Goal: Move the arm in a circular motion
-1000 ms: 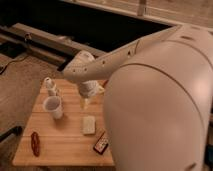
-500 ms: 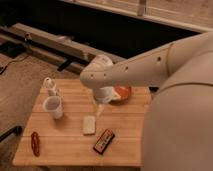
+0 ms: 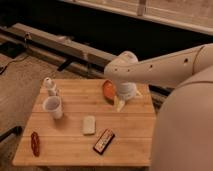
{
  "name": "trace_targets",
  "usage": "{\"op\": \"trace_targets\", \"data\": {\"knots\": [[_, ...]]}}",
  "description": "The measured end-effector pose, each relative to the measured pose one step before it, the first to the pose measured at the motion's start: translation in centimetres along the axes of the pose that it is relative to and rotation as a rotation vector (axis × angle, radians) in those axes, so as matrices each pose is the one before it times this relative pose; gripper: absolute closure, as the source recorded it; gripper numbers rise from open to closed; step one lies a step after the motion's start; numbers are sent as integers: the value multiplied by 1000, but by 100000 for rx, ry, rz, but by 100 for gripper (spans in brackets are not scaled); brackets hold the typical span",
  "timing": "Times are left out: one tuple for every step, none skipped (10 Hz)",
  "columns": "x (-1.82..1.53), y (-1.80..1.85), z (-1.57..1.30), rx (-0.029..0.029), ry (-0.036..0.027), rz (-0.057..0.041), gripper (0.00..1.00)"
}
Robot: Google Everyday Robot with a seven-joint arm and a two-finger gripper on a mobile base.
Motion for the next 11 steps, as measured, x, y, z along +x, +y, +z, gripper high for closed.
{"op": "trace_targets", "data": {"knots": [[-547,-1708,460,-95,865,1575,20],[-868,-1734,599,-1374,289,1715,20],[-566,-1194,445,-932,122,1133,20],[-1067,-1619,613,-1185,-29,1169,20],[-1020,-925,445,-876,6,453,20],[-989,-739,301,-211,-42,-95,20],[-1357,-653,403,-348,34,-398,20],[-1243,160,172,-255,-211,-944,20],[-1353,360,70,112,-323,-1385,20],[-1223,466,24,-192,-318,-1222,20],[-1486,501,20,119,-472,-1732,20]]}}
